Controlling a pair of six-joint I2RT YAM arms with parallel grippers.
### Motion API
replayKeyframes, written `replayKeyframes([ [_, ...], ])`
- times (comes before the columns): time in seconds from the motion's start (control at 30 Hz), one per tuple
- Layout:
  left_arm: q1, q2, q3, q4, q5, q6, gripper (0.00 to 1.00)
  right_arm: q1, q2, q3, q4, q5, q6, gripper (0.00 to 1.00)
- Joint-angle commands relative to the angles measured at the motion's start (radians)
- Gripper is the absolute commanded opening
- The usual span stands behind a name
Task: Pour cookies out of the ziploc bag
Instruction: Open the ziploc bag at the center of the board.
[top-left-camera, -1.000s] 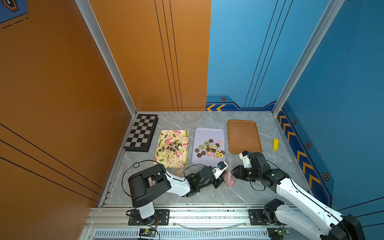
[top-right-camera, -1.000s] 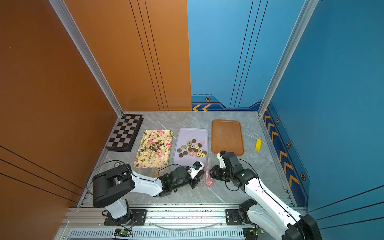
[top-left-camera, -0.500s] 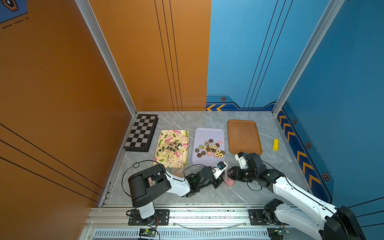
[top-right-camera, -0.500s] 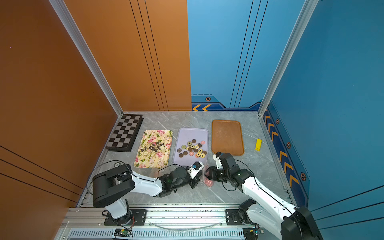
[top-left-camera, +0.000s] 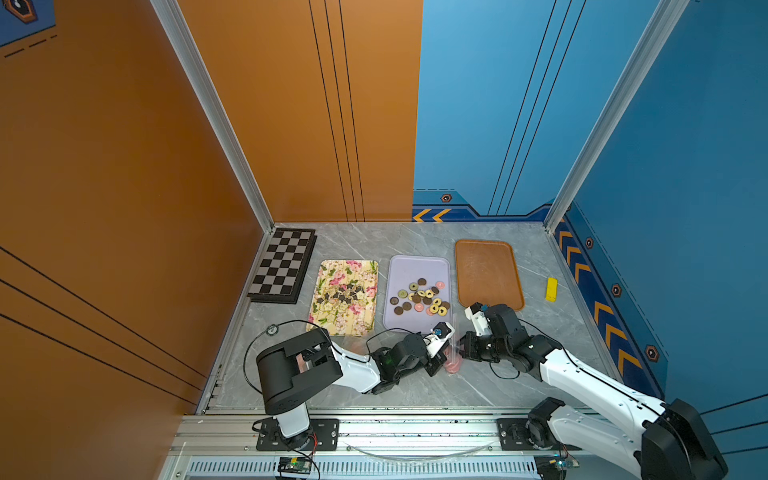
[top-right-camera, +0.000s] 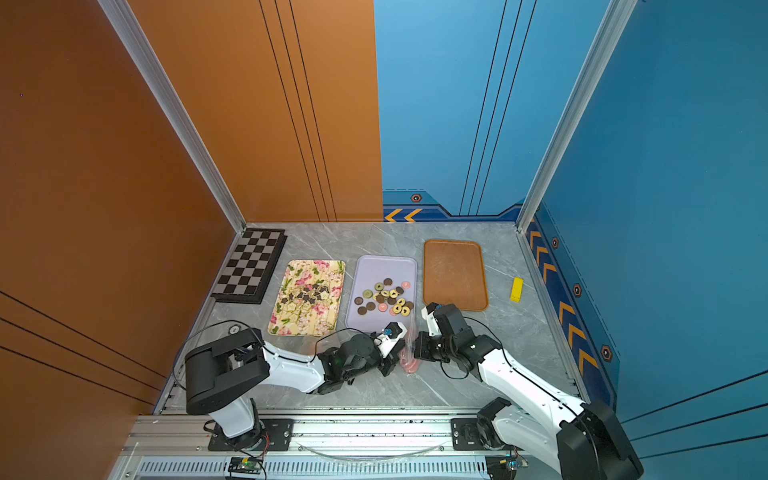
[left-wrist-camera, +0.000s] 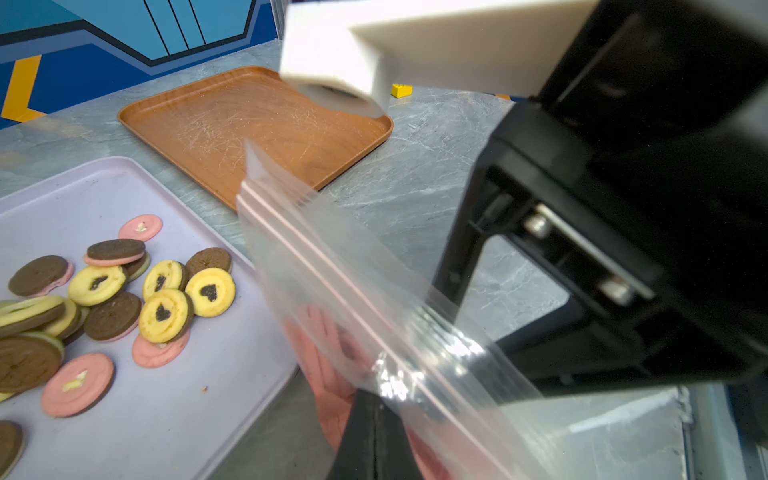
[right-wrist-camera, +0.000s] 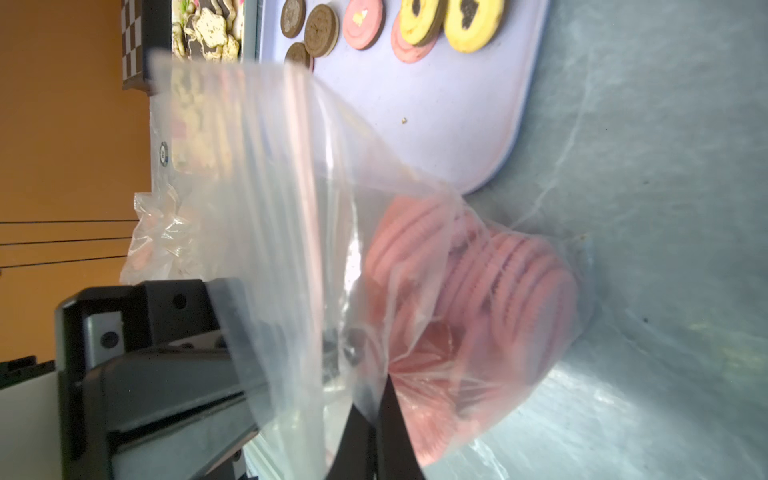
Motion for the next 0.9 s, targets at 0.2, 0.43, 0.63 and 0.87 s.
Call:
replayKeyframes([
  [0.2,-0.007,-0.051,-0.031,0.015,-0.066,-0.026,0.00,-0.036,-0.150,0.044,-0.223,0.139,-0.033,0.00],
  [0.43,-0.005,-0.056,-0.060,0.014,-0.099,-0.049,0.00,-0.067,-0.177,0.033,-0.301,0.161,-0.054,0.00],
  [0.63,-0.004,-0.065,-0.066,0.013,-0.055,-0.034,0.00,-0.068,-0.189,0.039,-0.302,0.148,-0.058,0.00],
  [0.87,0.081,-0.073,0.023,-0.059,0.317,-0.030,0.44,-0.068,-0.193,0.015,-0.232,0.063,-0.101,0.00],
])
